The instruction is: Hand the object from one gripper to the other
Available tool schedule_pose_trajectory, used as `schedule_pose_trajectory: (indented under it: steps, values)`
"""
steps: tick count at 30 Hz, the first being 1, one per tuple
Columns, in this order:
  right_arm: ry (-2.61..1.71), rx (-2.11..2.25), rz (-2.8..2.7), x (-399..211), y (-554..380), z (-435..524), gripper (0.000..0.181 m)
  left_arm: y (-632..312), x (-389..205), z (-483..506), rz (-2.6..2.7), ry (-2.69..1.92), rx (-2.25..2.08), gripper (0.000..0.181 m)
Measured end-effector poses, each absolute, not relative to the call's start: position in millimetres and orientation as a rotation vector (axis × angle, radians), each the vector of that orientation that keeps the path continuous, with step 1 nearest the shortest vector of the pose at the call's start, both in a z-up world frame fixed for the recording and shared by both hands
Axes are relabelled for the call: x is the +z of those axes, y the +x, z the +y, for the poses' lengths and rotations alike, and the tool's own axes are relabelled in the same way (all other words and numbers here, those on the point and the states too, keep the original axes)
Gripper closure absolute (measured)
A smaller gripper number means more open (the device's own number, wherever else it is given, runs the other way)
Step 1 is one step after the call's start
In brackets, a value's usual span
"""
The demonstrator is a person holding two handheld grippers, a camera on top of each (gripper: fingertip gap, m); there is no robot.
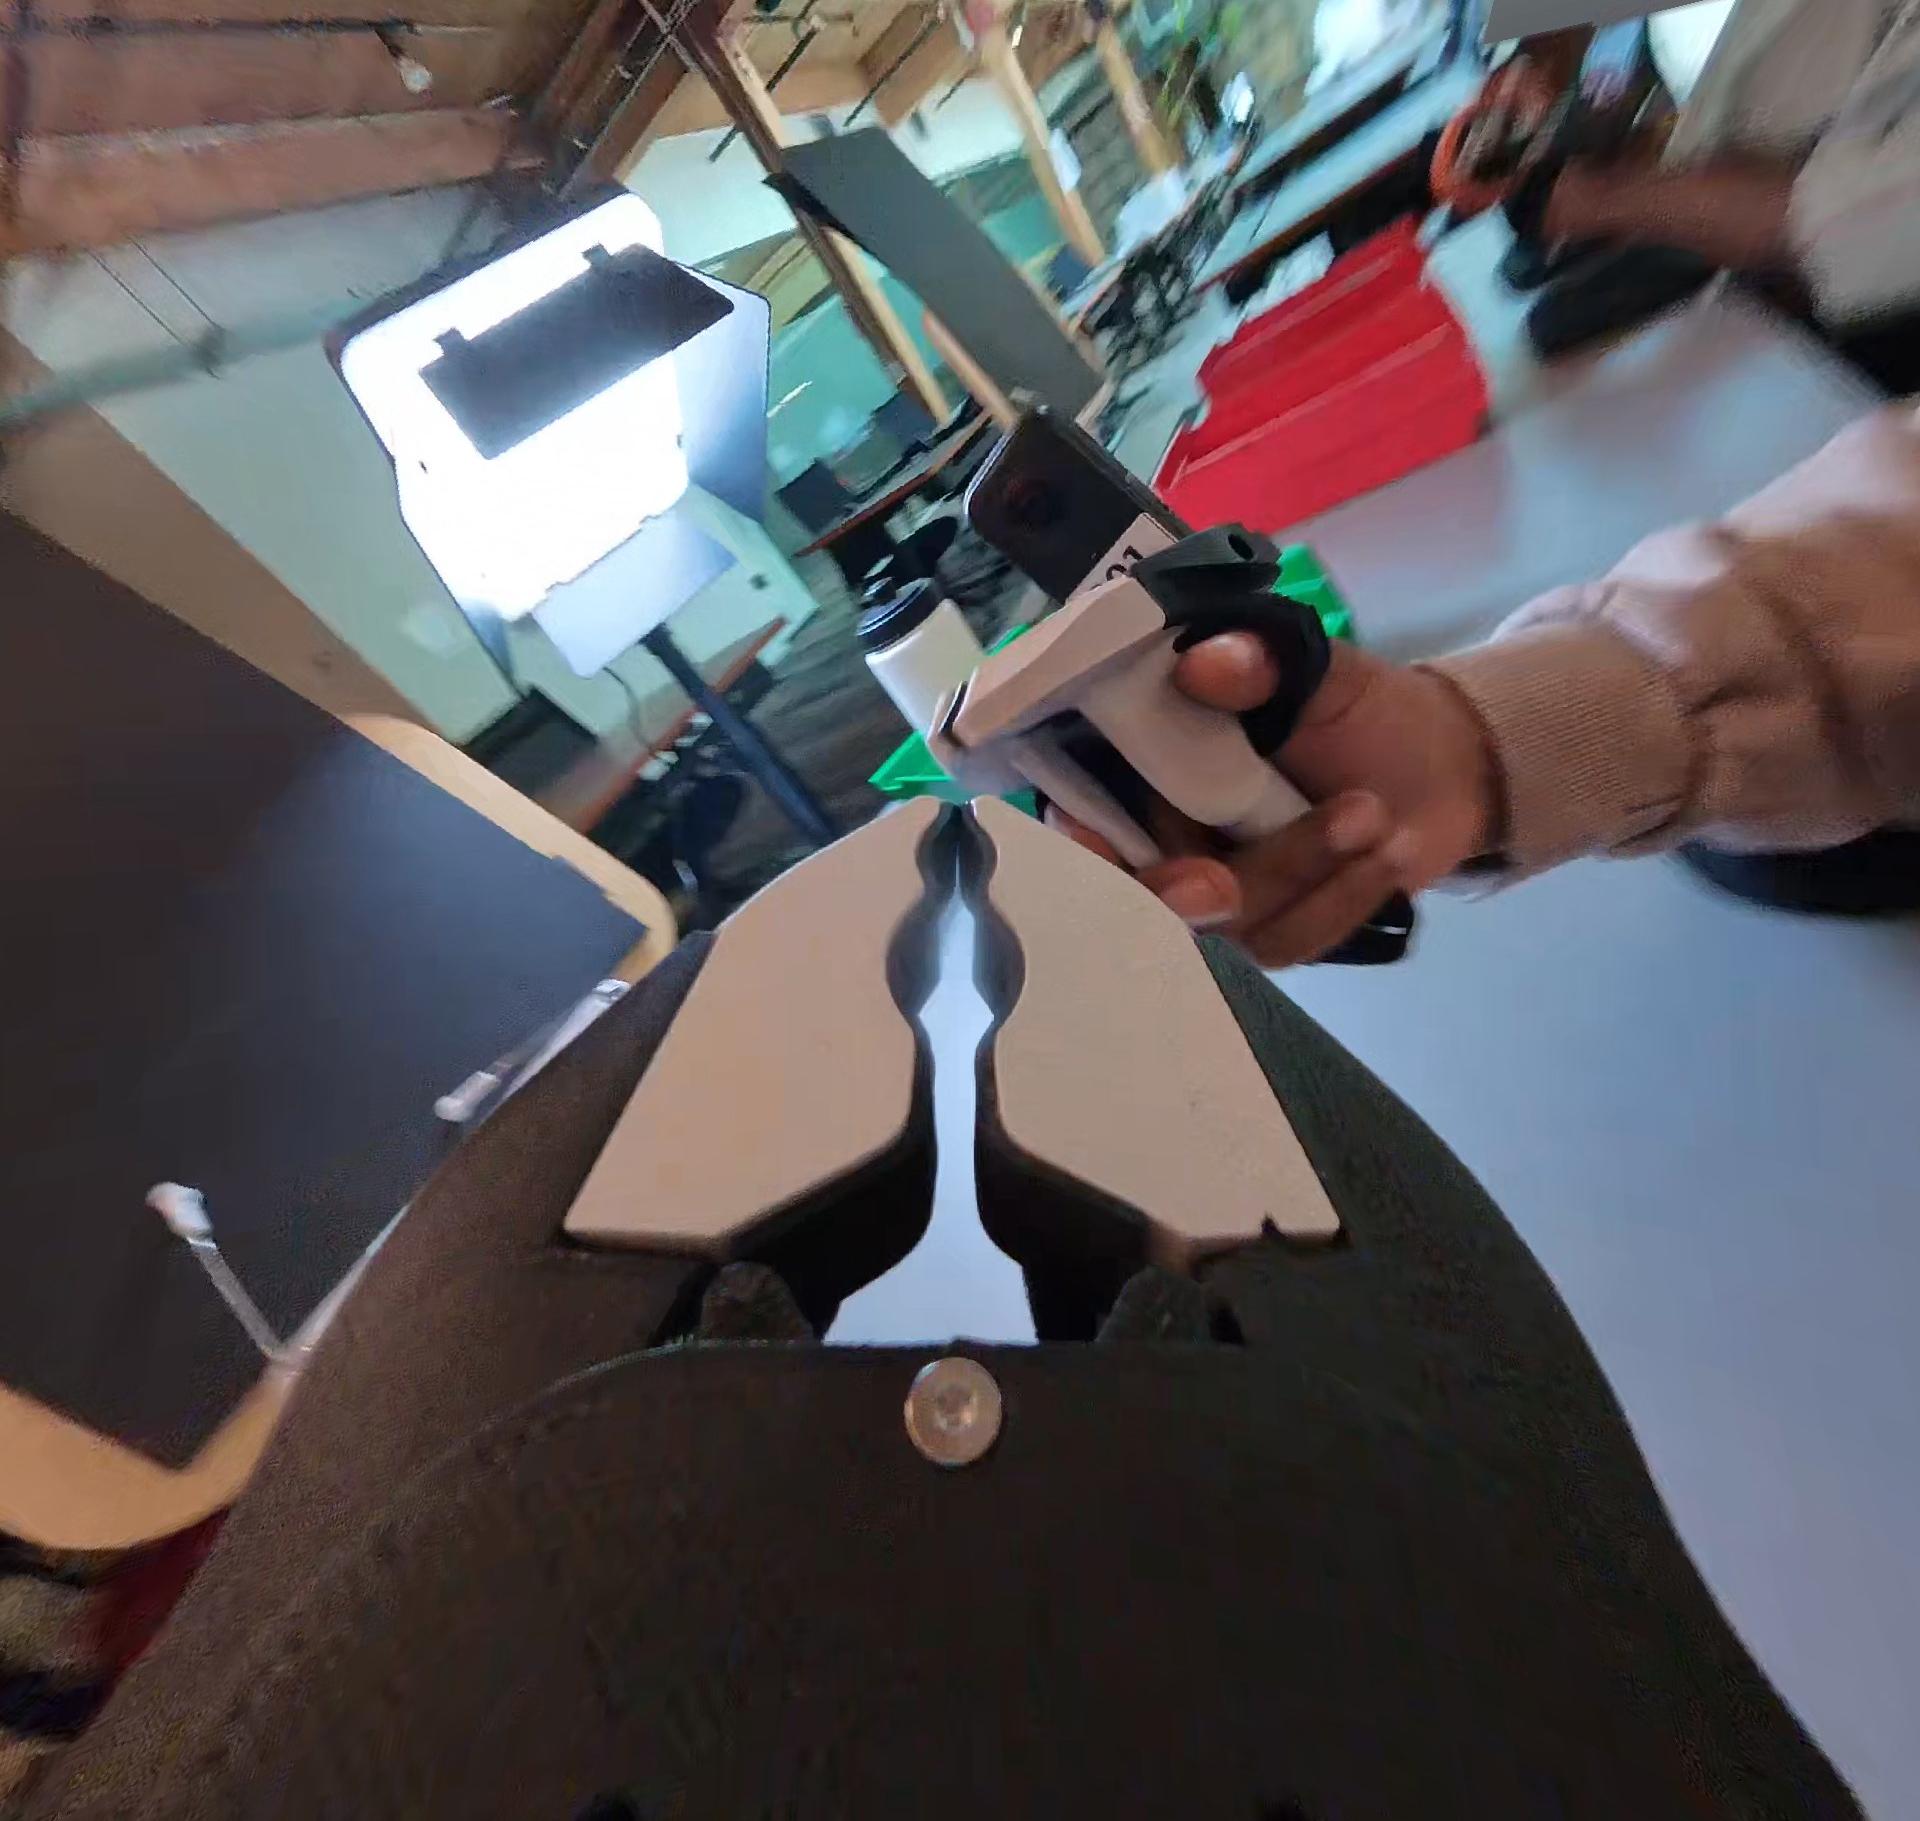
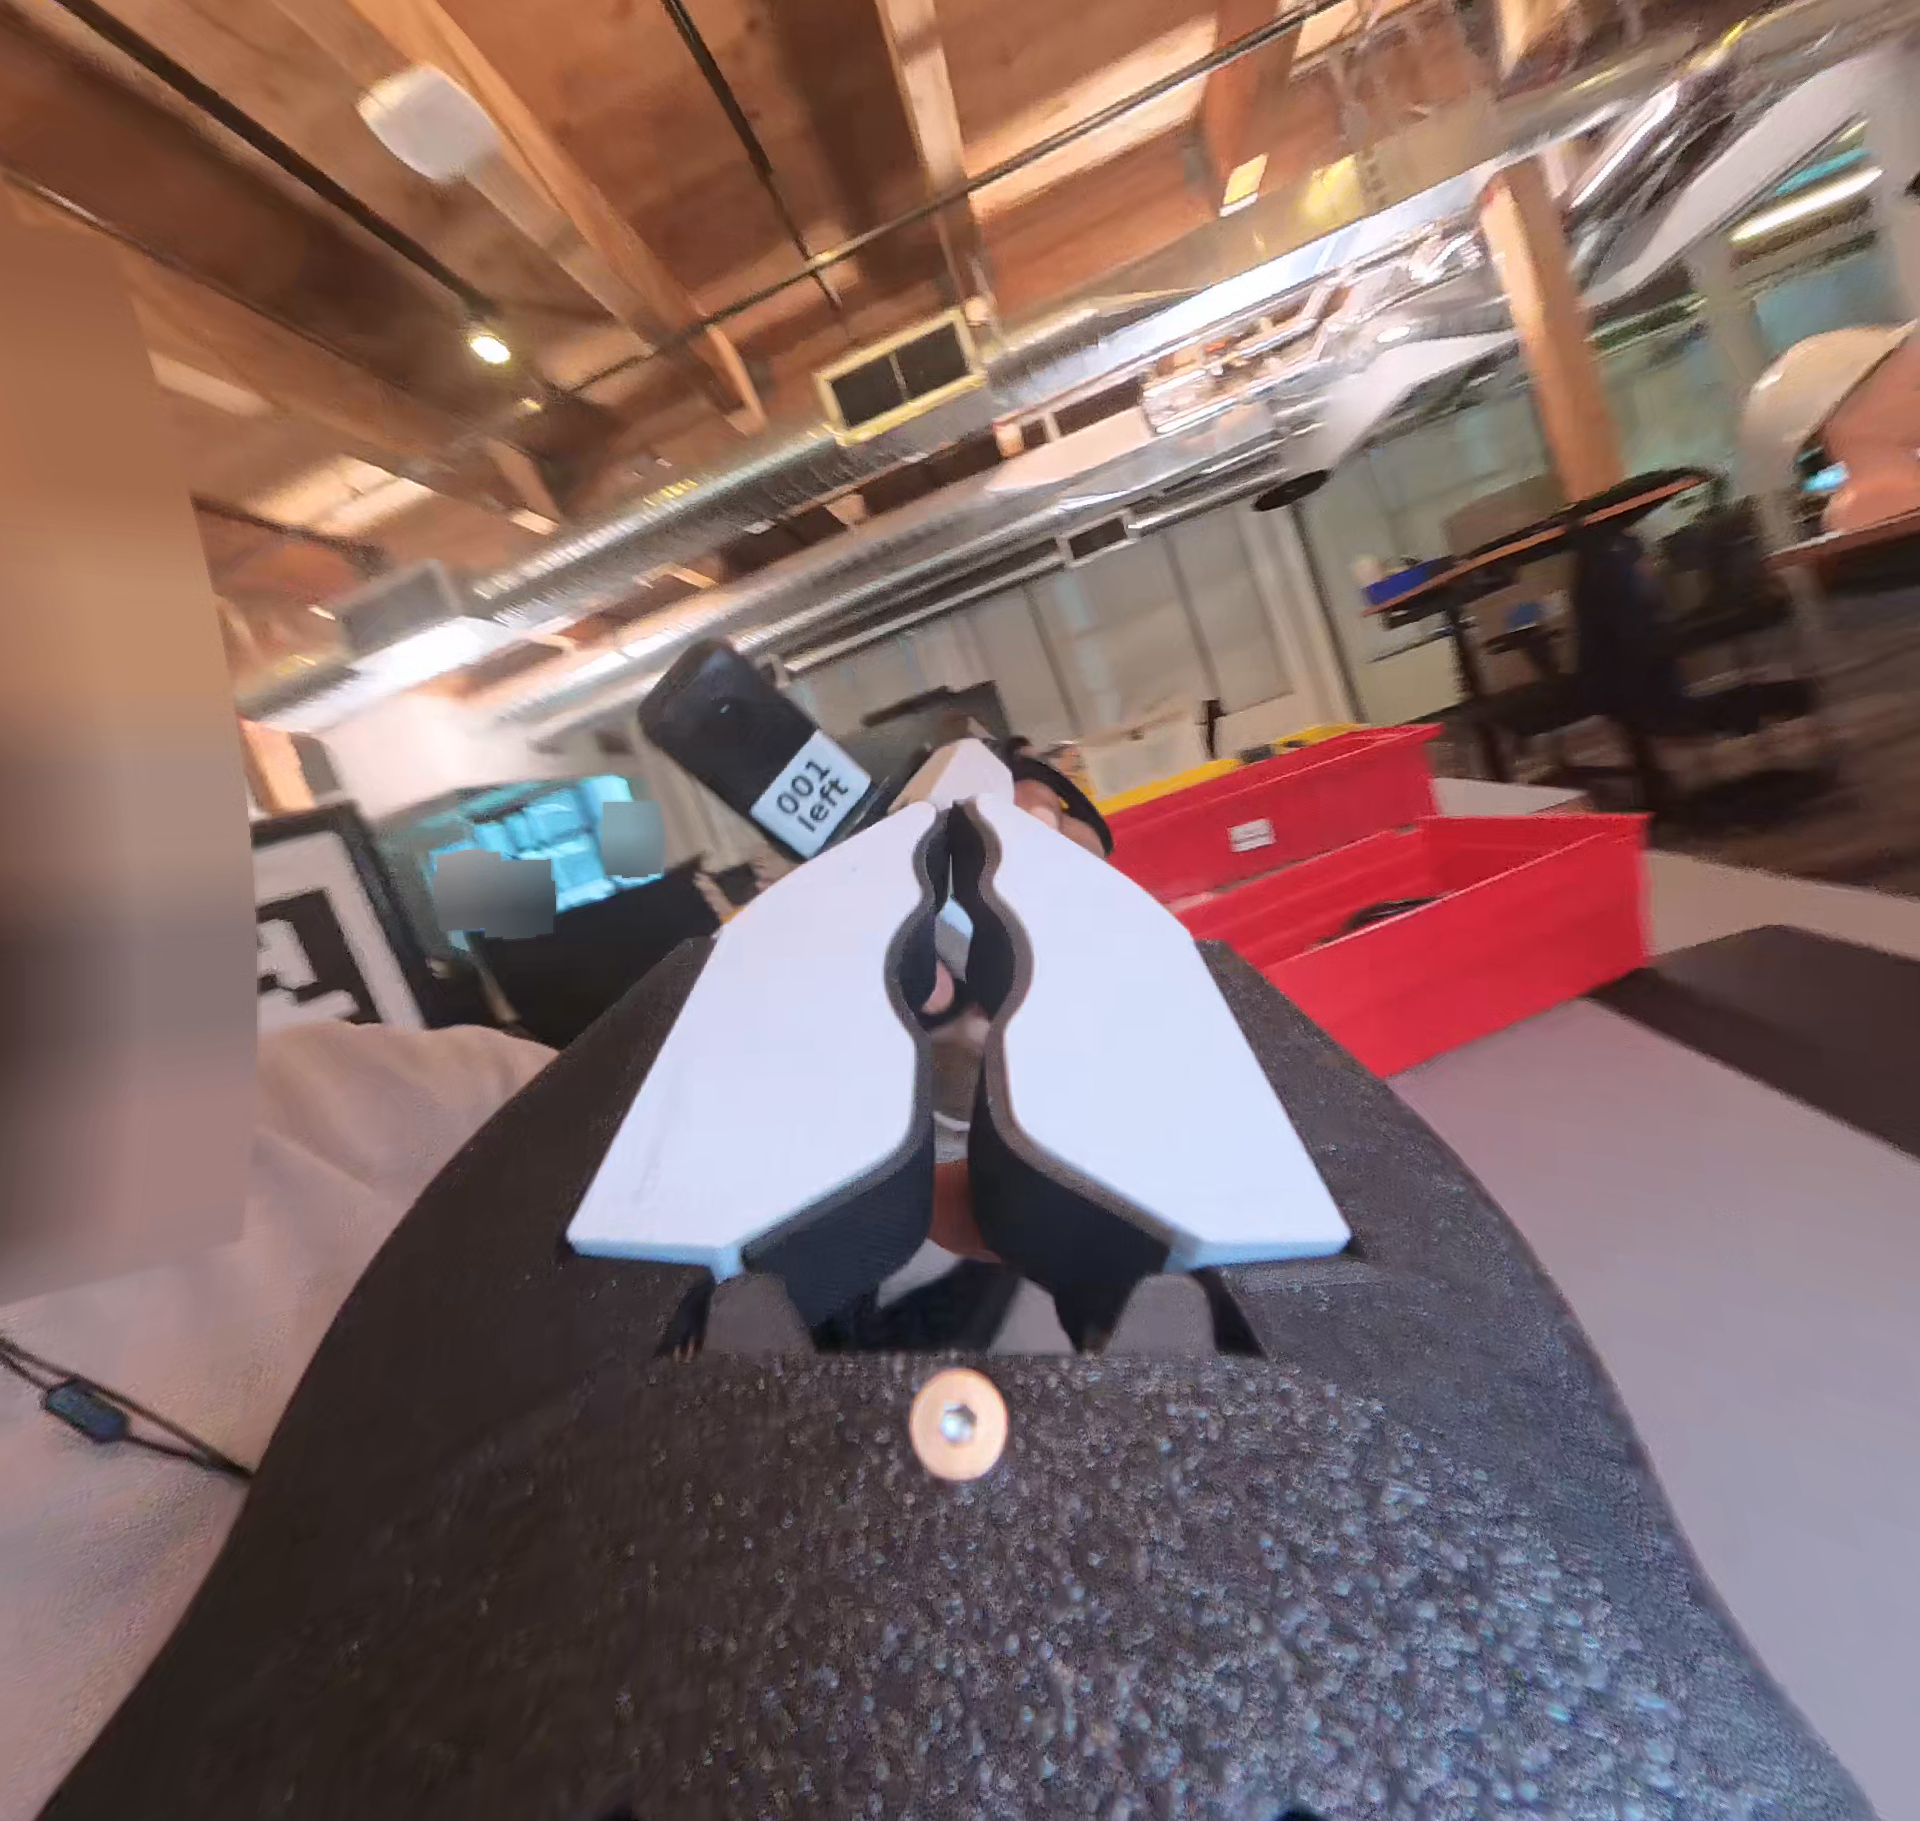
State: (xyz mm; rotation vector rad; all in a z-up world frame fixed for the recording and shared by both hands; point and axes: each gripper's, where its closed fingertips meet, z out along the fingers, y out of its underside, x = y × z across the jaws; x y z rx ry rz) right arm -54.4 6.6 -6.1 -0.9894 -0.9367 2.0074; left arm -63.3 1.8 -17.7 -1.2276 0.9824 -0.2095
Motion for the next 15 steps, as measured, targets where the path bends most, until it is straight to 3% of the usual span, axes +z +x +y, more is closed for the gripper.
schedule_pose_trajectory:
  steps: [1,10,15]
  values:
    - [-0.982,1.942,-0.954,0.3,-46.9,12.1,0.181,-73.7,-13.8,5.0,0.948,-1.266,-0.262,0.181]
    - [-1.044,1.876,-0.873,1.6,-37.4,42.9,0.181,-186.5,-4.3,56.8,0.604,-1.423,-0.060,0.181]
    - [-1.051,1.856,-0.853,3.2,-35.3,48.1,0.181,-290.4,-24.8,85.6,0.237,-1.526,-0.097,0.167]
